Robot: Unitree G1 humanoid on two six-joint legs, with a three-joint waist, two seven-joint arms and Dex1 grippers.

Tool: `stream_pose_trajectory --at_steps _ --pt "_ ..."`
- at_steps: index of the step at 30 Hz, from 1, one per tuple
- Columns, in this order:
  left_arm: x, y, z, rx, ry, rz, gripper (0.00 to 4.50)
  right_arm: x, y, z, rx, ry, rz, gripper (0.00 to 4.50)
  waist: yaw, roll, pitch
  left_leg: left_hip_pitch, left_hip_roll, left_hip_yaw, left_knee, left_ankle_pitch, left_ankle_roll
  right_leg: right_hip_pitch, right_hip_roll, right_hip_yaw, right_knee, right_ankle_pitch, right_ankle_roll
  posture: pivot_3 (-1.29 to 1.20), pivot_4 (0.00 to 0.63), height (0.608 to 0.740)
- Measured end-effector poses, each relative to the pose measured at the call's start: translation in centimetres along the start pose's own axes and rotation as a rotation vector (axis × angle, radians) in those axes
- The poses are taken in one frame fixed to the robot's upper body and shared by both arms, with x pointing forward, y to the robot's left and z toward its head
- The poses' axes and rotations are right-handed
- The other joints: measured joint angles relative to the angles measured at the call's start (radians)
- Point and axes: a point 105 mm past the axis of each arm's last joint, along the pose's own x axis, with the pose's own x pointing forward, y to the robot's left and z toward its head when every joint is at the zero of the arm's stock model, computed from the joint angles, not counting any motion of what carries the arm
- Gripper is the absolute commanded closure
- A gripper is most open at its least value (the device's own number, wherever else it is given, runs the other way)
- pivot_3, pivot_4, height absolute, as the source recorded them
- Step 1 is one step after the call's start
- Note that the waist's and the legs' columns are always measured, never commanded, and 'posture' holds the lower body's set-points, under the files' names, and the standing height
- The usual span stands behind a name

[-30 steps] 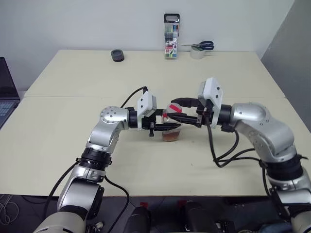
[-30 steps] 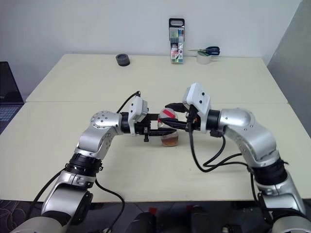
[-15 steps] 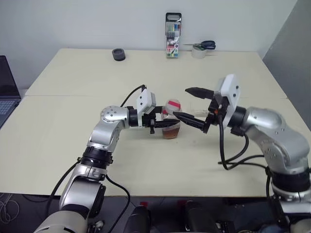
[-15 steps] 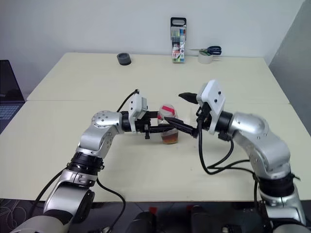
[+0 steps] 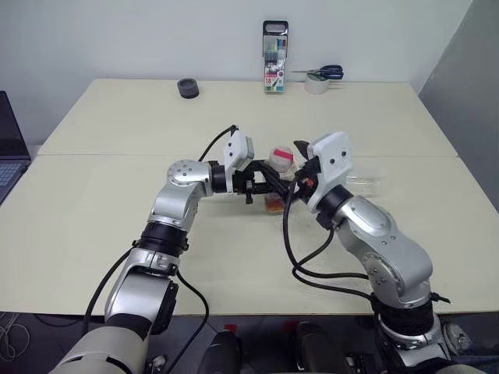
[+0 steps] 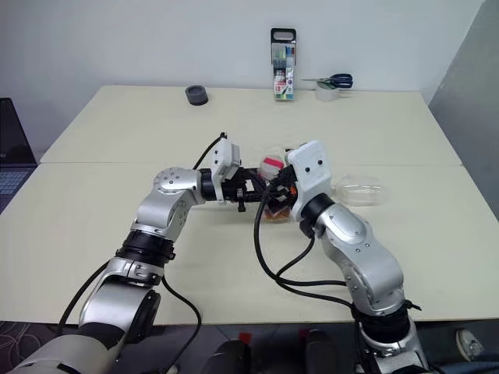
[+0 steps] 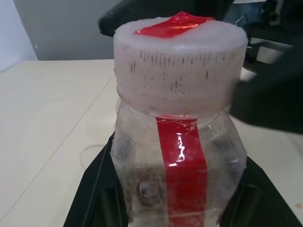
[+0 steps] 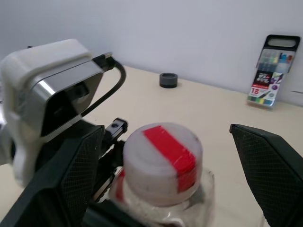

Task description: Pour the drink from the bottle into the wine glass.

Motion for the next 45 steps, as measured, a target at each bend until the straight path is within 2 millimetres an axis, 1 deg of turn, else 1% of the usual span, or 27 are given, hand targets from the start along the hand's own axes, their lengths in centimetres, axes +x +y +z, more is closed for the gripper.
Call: stream_pose_trajectory --at_steps 3,6,12,13,16,18,21,23,24,27,30,31,33,34,36,38,40,41,45 --pt "0.1 0.0 -0.2 0.007 0.006 -0.001 2.72 0.3 -0.4 -0.2 -0.005 0.001 -0.033 0.0 0.0 0.0 0.0 0.0 0.0 0.0 0.0 0.0 0.0 0.0 0.0 0.0 0.0 0.0 0.0 0.0 0.15 0.74" --pt "0.2 -0.1 -0.2 0.011 0.008 -0.002 2.72 0.5 -0.5 -0.4 -0.003 0.005 -0.038 0.54 0.0 0.0 0.0 0.0 0.0 0.0 0.0 0.0 0.0 0.0 0.0 0.0 0.0 0.0 0.0 0.0 0.15 0.74" --pt "0.2 0.0 -0.2 0.011 0.01 0.0 2.72 0.6 0.5 -0.6 -0.006 0.005 0.007 2.57 -0.001 0.0 0.0 0.0 0.0 0.0 0.0 -0.001 0.001 0.0 0.0 0.0 0.0 0.0 0.0 0.0 0.15 0.74" --pt "0.2 0.0 -0.2 0.011 0.01 0.0 2.72 0.6 0.5 -0.5 -0.007 0.004 0.009 2.61 0.0 0.0 0.0 0.0 0.0 0.0 0.0 -0.001 0.001 0.0 0.0 0.0 0.0 0.0 0.0 0.0 0.15 0.74" --pt "0.2 0.0 -0.2 0.013 0.008 0.0 2.72 0.6 0.5 -0.5 -0.019 0.0 0.023 2.61 -0.001 0.0 0.0 0.0 0.0 0.0 0.0 -0.001 0.001 0.0 0.0 0.0 0.0 0.0 0.0 0.0 0.15 0.74" --pt "0.2 -0.1 -0.2 0.016 0.006 -0.005 2.72 0.4 0.6 -0.6 -0.055 -0.002 0.067 2.61 0.0 0.0 0.0 0.0 0.0 0.0 0.0 -0.001 0.001 0.0 0.0 0.0 0.0 0.0 0.0 0.0 0.15 0.74" --pt "0.1 -0.4 -0.3 0.02 0.005 -0.016 2.73 0.3 0.4 -0.6 -0.142 0.007 0.216 2.61 -0.001 0.0 0.0 0.0 0.0 0.001 0.0 -0.001 0.002 0.0 0.0 0.0 0.0 0.0 0.0 0.0 0.15 0.74" --pt "-0.1 -0.4 -0.3 0.026 0.007 -0.023 2.73 0.6 -0.1 -0.4 -0.174 0.02 0.362 2.61 -0.001 0.0 0.0 0.001 0.0 0.001 0.001 -0.001 0.002 0.001 0.001 0.0 0.0 0.0 0.0 0.0 0.15 0.74" --pt "-0.2 -0.4 -0.3 0.027 0.013 -0.033 2.73 0.9 -0.5 -0.3 -0.164 0.05 0.466 2.61 -0.001 0.0 0.0 0.001 0.0 0.001 0.0 -0.001 0.002 0.001 0.0 0.0 0.0 0.0 0.0 0.0 0.15 0.74" --pt "-0.1 -0.7 -0.1 0.024 0.019 -0.066 2.73 1.0 -1.3 0.0 -0.113 0.102 0.636 2.61 -0.002 0.001 0.001 0.001 0.0 0.001 0.0 -0.001 0.002 0.001 0.0 -0.001 0.0 0.0 0.0 0.0 0.15 0.74" --pt "0.1 -0.9 -0.1 0.02 0.025 -0.087 2.73 0.7 -1.5 0.0 -0.094 0.126 0.704 2.61 -0.002 0.001 0.001 0.0 0.0 0.001 0.0 -0.001 0.002 0.001 0.0 0.0 -0.001 0.0 0.0 0.0 0.15 0.74" --pt "0.1 -0.9 -0.2 0.018 0.026 -0.092 2.73 0.7 -1.5 -0.1 -0.088 0.128 0.709 2.61 -0.002 0.001 0.001 0.0 0.0 0.001 0.0 -0.001 0.002 0.0 0.0 0.0 -0.001 0.0 0.0 0.0 0.15 0.74" --pt "0.1 -0.9 -0.2 0.017 0.027 -0.094 2.73 0.6 -1.5 -0.1 -0.076 0.127 0.704 1.9 -0.002 0.001 0.001 0.0 0.0 0.0 0.0 -0.001 0.002 0.0 -0.001 0.0 -0.001 0.0 0.0 0.0 0.15 0.74" --pt "0.1 -0.9 -0.2 0.017 0.027 -0.093 2.73 0.5 -1.6 -0.1 -0.066 0.123 0.693 1.65 -0.001 0.001 0.001 0.0 0.0 0.0 0.0 -0.001 0.002 0.0 -0.001 0.0 -0.001 0.0 0.0 0.0 0.15 0.74" --pt "-0.4 -0.6 -0.3 0.013 0.038 -0.073 2.73 0.2 -2.4 0.2 -0.054 0.104 0.637 0.94 0.0 0.001 0.001 -0.001 0.0 0.0 0.0 -0.001 0.002 0.0 -0.001 0.0 -0.001 0.0 0.0 0.0 0.15 0.74" --pt "-0.8 -0.2 -0.3 0.004 0.042 -0.048 2.73 -0.3 -3.4 1.4 -0.082 0.057 0.543 0.28 0.0 0.001 0.001 -0.001 0.0 0.0 0.0 -0.001 0.002 0.0 -0.001 0.0 -0.001 0.0 0.0 0.0 0.15 0.74" --pt "-0.9 0.0 -0.4 -0.004 0.042 -0.036 2.73 -1.3 -3.1 2.5 -0.121 0.012 0.492 0.23 0.0 0.001 0.001 -0.001 0.0 0.0 0.0 -0.001 0.002 0.0 -0.001 -0.001 -0.001 0.0 0.0 0.0 0.15 0.74" --pt "-0.9 0.0 -0.4 -0.006 0.041 -0.034 2.73 -1.6 -2.7 2.6 -0.119 0.004 0.476 0.23 0.0 0.001 0.001 -0.001 0.0 0.0 0.0 -0.001 0.002 0.0 -0.001 -0.001 -0.001 0.0 0.0 0.0 0.15 0.74" --pt "-0.8 0.1 -0.5 -0.013 0.037 -0.018 2.73 -2.5 -1.9 1.5 -0.071 -0.004 0.337 0.23 0.001 0.001 0.001 -0.001 0.0 0.0 0.001 -0.001 0.002 0.0 -0.001 0.0 0.0 0.0 0.0 0.0 0.15 0.74"
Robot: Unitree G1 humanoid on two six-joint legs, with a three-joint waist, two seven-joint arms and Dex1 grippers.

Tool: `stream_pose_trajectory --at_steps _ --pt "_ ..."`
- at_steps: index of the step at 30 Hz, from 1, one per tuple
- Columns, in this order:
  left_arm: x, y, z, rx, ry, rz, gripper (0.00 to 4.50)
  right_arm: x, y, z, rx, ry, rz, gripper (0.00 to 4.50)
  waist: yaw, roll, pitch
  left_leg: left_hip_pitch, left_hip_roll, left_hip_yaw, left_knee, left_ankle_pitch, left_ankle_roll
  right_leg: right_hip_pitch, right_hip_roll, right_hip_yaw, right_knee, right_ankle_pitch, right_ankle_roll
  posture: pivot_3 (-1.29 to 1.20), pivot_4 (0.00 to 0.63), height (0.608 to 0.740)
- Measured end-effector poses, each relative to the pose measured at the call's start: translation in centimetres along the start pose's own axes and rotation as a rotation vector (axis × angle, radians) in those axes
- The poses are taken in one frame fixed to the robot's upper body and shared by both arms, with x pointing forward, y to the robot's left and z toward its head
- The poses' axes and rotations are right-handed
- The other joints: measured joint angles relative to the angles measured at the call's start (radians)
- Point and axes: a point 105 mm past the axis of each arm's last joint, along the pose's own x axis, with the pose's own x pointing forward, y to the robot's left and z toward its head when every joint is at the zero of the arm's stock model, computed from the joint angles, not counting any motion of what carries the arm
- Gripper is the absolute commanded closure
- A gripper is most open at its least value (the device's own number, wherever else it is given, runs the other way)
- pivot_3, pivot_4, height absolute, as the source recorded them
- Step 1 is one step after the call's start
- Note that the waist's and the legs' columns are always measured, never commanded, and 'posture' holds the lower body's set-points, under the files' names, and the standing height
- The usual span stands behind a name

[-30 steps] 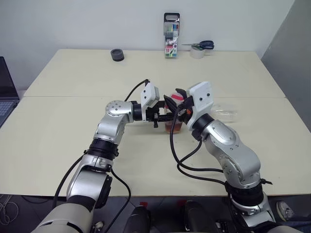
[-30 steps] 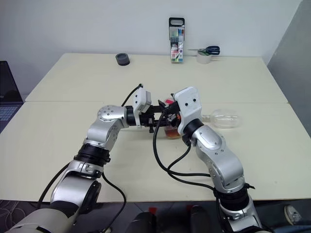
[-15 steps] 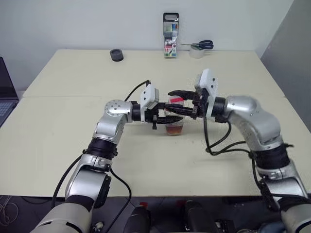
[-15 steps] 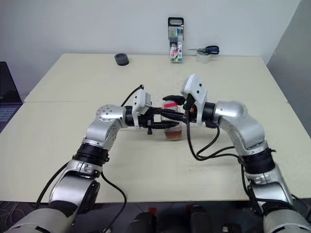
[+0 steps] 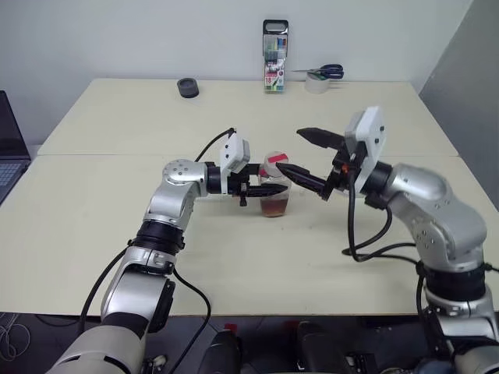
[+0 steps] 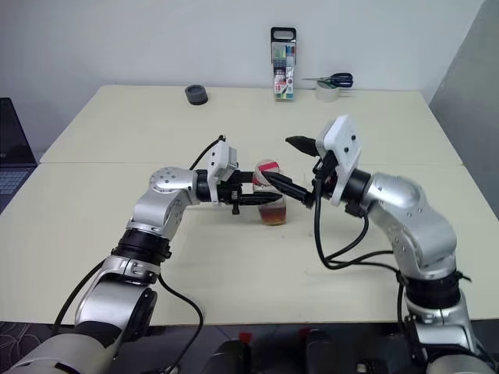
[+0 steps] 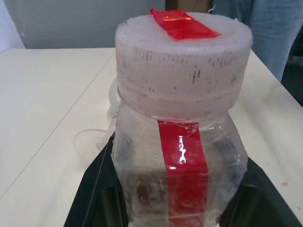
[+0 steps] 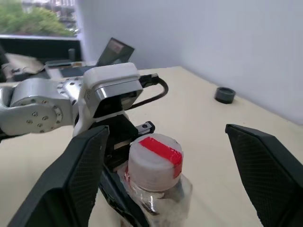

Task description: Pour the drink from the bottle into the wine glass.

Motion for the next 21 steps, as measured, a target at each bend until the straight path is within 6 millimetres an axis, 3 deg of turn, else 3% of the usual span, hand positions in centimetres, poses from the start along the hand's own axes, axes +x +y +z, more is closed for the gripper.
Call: stream_pose_trajectory --at_steps 5,13,21 --pt "0.2 0.1 -0.4 -0.02 -0.003 0.008 2.73 1.2 0.6 -1.3 0.012 -0.003 -0.235 0.23 -0.002 0.0 0.0 0.001 0.0 0.001 0.0 0.001 -0.002 -0.001 0.001 0.001 0.001 0.0 0.0 0.0 0.15 0.74" --pt "0.5 0.4 0.0 0.007 -0.008 0.02 2.73 3.1 2.5 -1.4 0.043 -0.016 -0.279 0.23 -0.001 0.0 0.0 0.0 0.0 0.0 0.0 0.001 -0.002 -0.001 0.001 0.001 0.0 0.0 0.0 0.0 0.15 0.74" --pt "0.6 0.4 0.1 0.02 -0.012 0.022 2.73 3.6 1.2 -2.5 0.056 0.02 -0.386 0.23 -0.002 0.0 0.0 0.0 0.0 0.001 0.0 0.001 -0.002 -0.001 0.001 0.001 0.0 0.0 0.0 0.0 0.15 0.74"
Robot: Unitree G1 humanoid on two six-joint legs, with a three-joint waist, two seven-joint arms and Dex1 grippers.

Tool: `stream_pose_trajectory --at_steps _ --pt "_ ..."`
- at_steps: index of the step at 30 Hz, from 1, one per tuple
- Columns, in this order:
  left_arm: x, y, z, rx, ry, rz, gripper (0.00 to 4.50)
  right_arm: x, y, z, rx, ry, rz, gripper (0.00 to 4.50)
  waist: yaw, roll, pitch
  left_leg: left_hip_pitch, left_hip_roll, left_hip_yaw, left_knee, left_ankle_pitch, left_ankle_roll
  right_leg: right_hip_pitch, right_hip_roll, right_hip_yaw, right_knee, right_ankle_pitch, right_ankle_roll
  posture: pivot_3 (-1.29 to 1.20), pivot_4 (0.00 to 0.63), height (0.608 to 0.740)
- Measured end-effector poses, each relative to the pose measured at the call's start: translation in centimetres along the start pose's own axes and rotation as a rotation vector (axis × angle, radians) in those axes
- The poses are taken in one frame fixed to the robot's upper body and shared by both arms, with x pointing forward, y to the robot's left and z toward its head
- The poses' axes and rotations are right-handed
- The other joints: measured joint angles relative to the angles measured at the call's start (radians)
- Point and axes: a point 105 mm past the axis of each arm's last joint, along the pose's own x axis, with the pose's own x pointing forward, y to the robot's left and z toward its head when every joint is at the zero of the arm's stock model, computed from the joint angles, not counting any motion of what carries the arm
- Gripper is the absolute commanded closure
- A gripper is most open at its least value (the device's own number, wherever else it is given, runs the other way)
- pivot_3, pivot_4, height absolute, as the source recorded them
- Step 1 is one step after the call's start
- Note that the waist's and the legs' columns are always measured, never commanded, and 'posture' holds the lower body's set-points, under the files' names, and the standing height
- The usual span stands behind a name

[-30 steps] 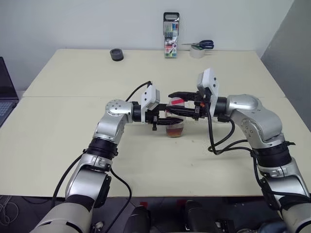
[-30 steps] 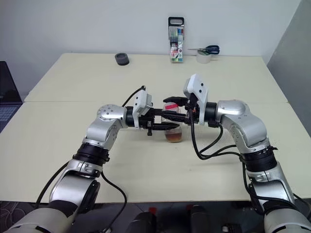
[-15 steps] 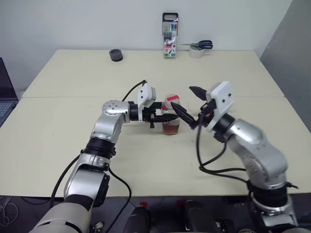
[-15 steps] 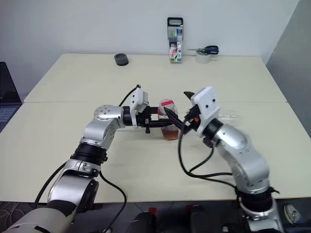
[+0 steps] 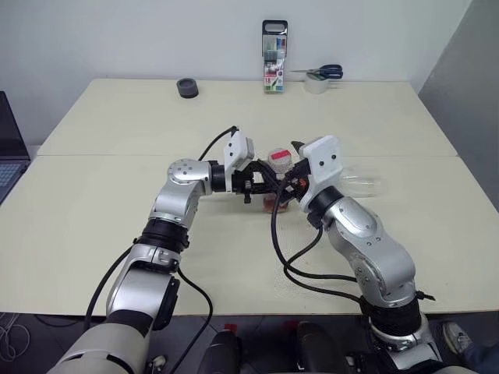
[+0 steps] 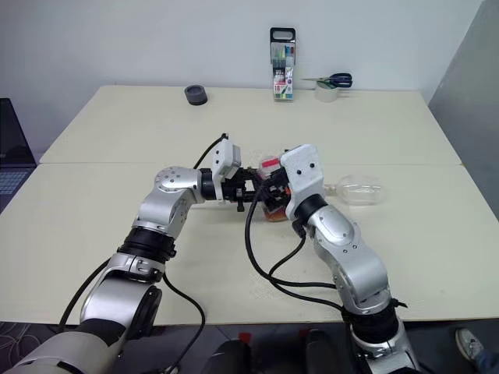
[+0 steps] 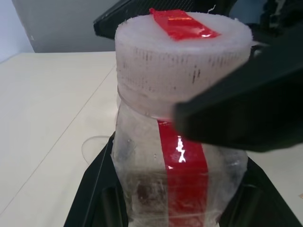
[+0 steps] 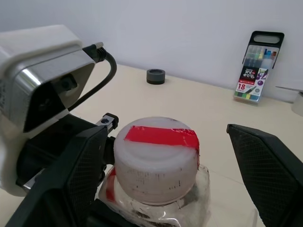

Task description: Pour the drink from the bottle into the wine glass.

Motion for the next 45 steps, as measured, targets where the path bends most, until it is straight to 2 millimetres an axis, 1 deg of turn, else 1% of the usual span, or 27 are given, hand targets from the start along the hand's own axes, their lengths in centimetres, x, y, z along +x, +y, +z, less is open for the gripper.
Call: stream_pose_trajectory --at_steps 2,5,6,8,10,11,16,18,21,24,25,26,28,30,33,35,37,40,43,45 --pt "0.0 0.0 0.0 0.001 0.0 0.0 2.73 0.1 -0.1 0.0 0.001 -0.003 -0.014 0.23 0.0 0.0 0.0 0.0 0.0 0.0 0.0 0.0 0.0 0.0 0.0 0.0 0.0 0.0 0.0 0.0 0.15 0.74" --pt "0.0 0.0 0.0 0.001 0.001 0.001 2.73 0.2 -0.2 0.1 0.01 -0.017 -0.024 0.83 0.0 0.0 0.0 0.0 0.0 0.0 0.0 0.0 0.0 0.0 0.0 0.0 0.0 0.0 0.0 0.0 0.15 0.74" --pt "0.0 0.0 0.0 0.002 0.0 0.002 2.73 0.2 0.0 0.2 0.014 -0.018 -0.018 1.11 0.0 0.0 0.0 0.0 0.0 0.0 0.0 0.0 0.001 0.0 0.0 0.0 0.0 0.0 0.0 0.0 0.15 0.74" --pt "0.1 0.0 0.0 0.002 0.0 0.002 2.73 0.3 0.3 0.1 0.017 -0.019 -0.002 1.86 0.0 0.0 0.0 0.0 0.0 0.0 0.0 0.0 0.001 0.0 0.0 0.0 0.0 0.0 0.0 0.0 0.15 0.74" --pt "0.1 0.0 0.0 0.002 0.001 0.002 2.73 0.3 0.6 0.1 0.016 -0.018 0.006 2.53 0.0 0.0 0.0 0.0 0.0 0.0 0.0 0.0 0.001 0.0 0.0 0.0 0.0 0.0 0.0 0.0 0.15 0.74" --pt "0.1 0.0 0.0 0.002 0.002 0.001 2.73 0.3 0.6 0.1 0.013 -0.019 0.009 2.59 0.0 0.0 0.0 0.0 0.0 0.0 0.0 0.0 0.001 0.0 0.0 0.0 0.0 0.0 0.0 0.0 0.15 0.74" --pt "0.1 0.0 0.0 0.005 0.001 -0.001 2.73 0.2 0.6 0.2 -0.005 -0.025 0.025 2.59 0.0 0.0 0.0 0.0 0.0 0.0 0.0 -0.001 0.001 0.0 0.0 0.0 0.0 0.0 0.0 0.0 0.15 0.74" --pt "0.1 -0.1 0.1 0.005 -0.001 -0.005 2.74 0.1 0.6 0.1 -0.03 -0.03 0.069 2.59 -0.001 0.0 0.0 0.0 0.0 0.0 0.0 -0.001 0.002 0.0 0.0 0.0 0.0 0.0 0.0 0.0 0.15 0.74" --pt "-0.1 -0.4 0.0 0.012 0.001 -0.032 2.74 -0.2 0.4 0.1 -0.088 -0.023 0.263 2.59 -0.001 0.0 0.0 0.0 -0.001 0.0 0.0 -0.001 0.002 0.001 0.0 0.0 0.0 0.0 0.0 0.0 0.15 0.74" --pt "-0.3 -0.8 0.1 0.053 0.012 -0.076 2.74 -0.2 -0.9 0.5 -0.151 0.038 0.543 2.59 -0.001 0.0 0.0 0.001 0.0 0.001 0.0 -0.001 0.002 0.002 0.0 -0.001 -0.001 0.0 0.0 0.0 0.15 0.74" --pt "-0.3 -0.8 0.1 0.069 0.015 -0.087 2.74 -0.1 -1.2 0.6 -0.124 0.068 0.629 2.59 -0.001 0.0 0.0 0.002 0.0 0.001 0.0 -0.001 0.003 0.002 0.001 -0.001 -0.001 0.0 0.0 0.0 0.15 0.74" --pt "-0.1 -0.7 0.2 0.072 0.018 -0.094 2.75 0.1 -1.6 0.7 -0.097 0.091 0.675 2.59 -0.001 0.0 0.0 0.002 0.0 0.0 -0.001 -0.001 0.003 0.002 0.001 -0.001 -0.001 0.0 0.0 0.0 0.15 0.74" --pt "0.0 -0.6 0.4 0.082 0.017 -0.099 2.77 0.1 -2.0 0.9 -0.064 0.095 0.697 2.59 -0.002 0.0 0.0 0.002 0.001 0.0 -0.001 -0.001 0.002 0.002 0.001 -0.001 0.0 0.0 0.0 0.0 0.15 0.74" --pt "0.1 -0.6 0.3 0.076 0.016 -0.097 2.77 0.2 -2.0 0.8 -0.043 0.094 0.686 1.85 -0.002 0.0 0.0 0.001 0.0 0.0 0.0 -0.001 0.002 0.001 0.0 0.0 -0.001 0.0 0.0 0.0 0.15 0.74" --pt "-0.2 -0.2 0.0 0.067 0.026 -0.064 2.78 0.2 -1.8 0.7 0.0 0.066 0.652 0.84 -0.002 0.0 0.0 0.0 0.0 0.0 0.0 -0.001 0.002 0.0 -0.001 0.0 0.0 0.0 0.0 0.0 0.15 0.74" --pt "-0.5 -0.1 -0.2 0.061 0.03 -0.057 2.78 -0.1 -1.8 1.4 -0.024 0.037 0.626 0.16 -0.001 0.001 0.0 -0.001 0.0 0.0 0.0 -0.001 0.002 0.0 -0.001 0.0 0.0 0.0 0.0 0.0 0.15 0.74" --pt "-0.6 -0.1 -0.3 0.055 0.031 -0.052 2.78 -0.7 -1.6 2.0 -0.051 0.011 0.609 0.14 0.0 0.0 0.0 -0.001 0.0 0.0 0.0 -0.001 0.002 0.0 -0.001 0.0 -0.001 0.0 0.0 0.0 0.15 0.74" --pt "-0.7 0.0 -0.3 0.041 0.03 -0.046 2.78 -1.7 -1.1 2.1 -0.067 -0.012 0.55 0.14 0.0 0.0 0.0 -0.001 0.0 -0.001 0.0 -0.001 0.002 0.0 -0.001 -0.001 -0.001 0.0 0.0 0.0 0.15 0.74" --pt "-0.8 0.1 -0.3 0.03 0.025 -0.041 2.78 -1.4 -1.3 1.7 -0.088 -0.019 0.457 0.14 0.0 0.0 0.0 -0.001 -0.001 0.0 0.001 -0.001 0.002 0.0 -0.001 0.0 0.0 0.0 0.0 0.0 0.15 0.74" --pt "-0.7 0.0 -0.3 0.019 0.021 -0.045 2.78 -1.0 -1.8 1.9 -0.115 -0.041 0.396 0.14 0.0 0.0 0.0 -0.001 0.0 0.0 0.001 -0.001 0.002 0.0 0.0 0.0 0.0 0.0 0.0 0.0 0.15 0.74"
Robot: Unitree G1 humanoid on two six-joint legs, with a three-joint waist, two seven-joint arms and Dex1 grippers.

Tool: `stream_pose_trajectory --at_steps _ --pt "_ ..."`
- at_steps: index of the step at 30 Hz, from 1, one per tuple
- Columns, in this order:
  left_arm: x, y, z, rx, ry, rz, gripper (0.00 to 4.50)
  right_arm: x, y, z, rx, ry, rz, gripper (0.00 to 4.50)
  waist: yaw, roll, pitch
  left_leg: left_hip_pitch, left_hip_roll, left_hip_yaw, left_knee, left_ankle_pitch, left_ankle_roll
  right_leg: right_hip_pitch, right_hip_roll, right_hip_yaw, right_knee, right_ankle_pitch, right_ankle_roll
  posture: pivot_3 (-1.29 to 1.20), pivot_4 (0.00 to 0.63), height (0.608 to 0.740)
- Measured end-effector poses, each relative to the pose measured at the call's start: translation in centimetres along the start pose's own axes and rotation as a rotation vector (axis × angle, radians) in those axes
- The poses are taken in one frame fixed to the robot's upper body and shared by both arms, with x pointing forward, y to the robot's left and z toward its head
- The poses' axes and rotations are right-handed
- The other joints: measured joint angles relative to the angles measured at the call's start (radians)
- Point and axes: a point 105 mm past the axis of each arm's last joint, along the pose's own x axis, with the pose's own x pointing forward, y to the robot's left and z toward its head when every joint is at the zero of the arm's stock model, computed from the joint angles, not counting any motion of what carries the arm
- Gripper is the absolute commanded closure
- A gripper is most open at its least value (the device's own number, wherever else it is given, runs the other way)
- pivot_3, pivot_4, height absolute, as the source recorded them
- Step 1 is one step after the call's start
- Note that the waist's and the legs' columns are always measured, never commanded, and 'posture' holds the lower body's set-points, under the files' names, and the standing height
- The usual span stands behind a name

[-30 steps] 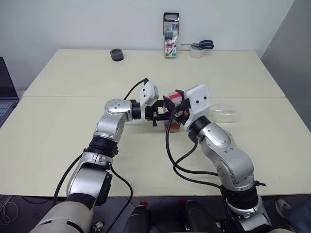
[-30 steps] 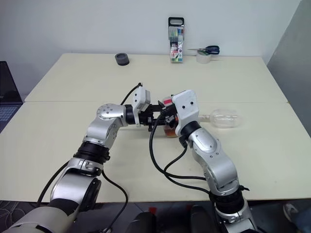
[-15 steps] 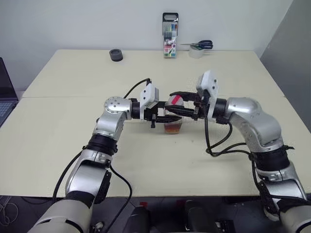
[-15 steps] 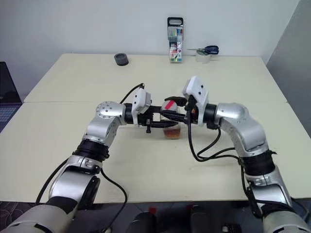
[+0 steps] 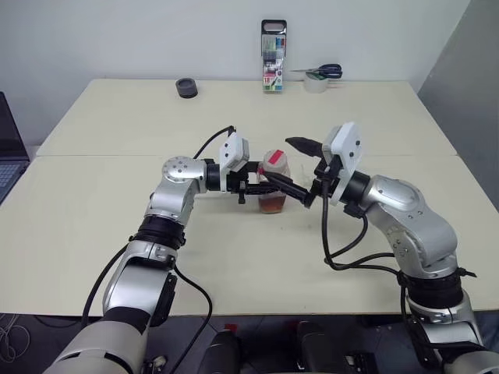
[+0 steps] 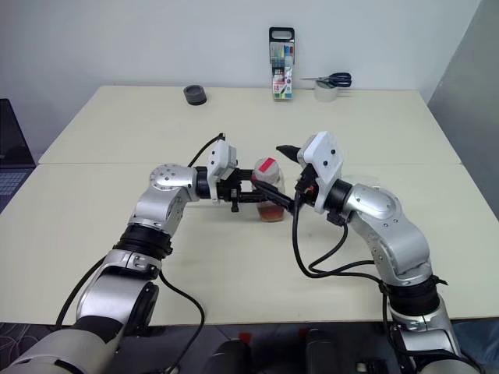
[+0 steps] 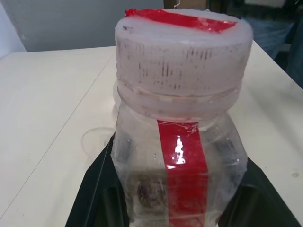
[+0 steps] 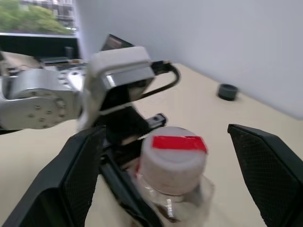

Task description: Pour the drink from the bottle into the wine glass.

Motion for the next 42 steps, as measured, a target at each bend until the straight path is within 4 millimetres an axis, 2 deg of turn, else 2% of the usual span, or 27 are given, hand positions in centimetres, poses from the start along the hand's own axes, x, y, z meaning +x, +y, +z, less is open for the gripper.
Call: stream_pose_trajectory --at_steps 4,14,22,36,39,42 --pt "0.1 0.0 0.0 -0.002 -0.001 -0.003 2.78 0.4 -0.6 -0.5 -0.031 0.011 -0.056 0.14 0.0 0.0 0.0 0.0 0.0 0.0 0.0 0.001 -0.002 0.0 0.0 0.0 0.0 0.0 0.0 0.0 0.15 0.74" --pt "0.1 -0.1 0.0 -0.003 -0.001 -0.005 2.78 0.9 -0.2 -0.9 -0.071 0.026 -0.04 0.14 0.0 0.0 0.0 0.0 0.0 0.0 0.0 0.001 -0.001 0.0 0.0 0.0 0.0 0.0 0.0 0.0 0.15 0.74" --pt "0.1 0.0 0.0 -0.003 -0.002 -0.003 2.78 0.9 -0.6 -1.1 -0.076 0.037 -0.069 0.14 0.0 0.0 0.0 0.0 0.0 0.0 0.0 0.001 -0.001 0.0 0.0 0.0 0.0 0.0 0.0 0.0 0.15 0.74" --pt "0.1 -0.1 0.1 0.001 -0.004 -0.003 2.78 -1.4 -0.7 -1.0 -0.038 0.073 -0.071 0.14 0.0 0.0 0.0 0.0 0.0 0.0 0.0 0.0 0.0 0.0 0.0 0.0 0.0 0.0 0.0 0.0 0.15 0.74" --pt "0.1 -0.1 0.1 0.001 -0.005 -0.01 2.78 -1.5 -0.3 -0.8 -0.02 0.075 -0.049 0.14 0.0 0.0 0.0 0.0 0.0 0.0 0.0 0.0 0.0 0.0 0.0 0.0 0.0 0.0 0.0 0.0 0.15 0.74" --pt "0.2 -0.2 0.2 0.001 -0.007 -0.021 2.78 -1.5 1.0 0.0 0.01 0.056 0.031 0.14 0.0 0.0 0.0 0.0 0.0 0.0 0.0 0.0 0.0 0.0 0.0 0.0 0.0 0.0 0.0 0.0 0.15 0.74"
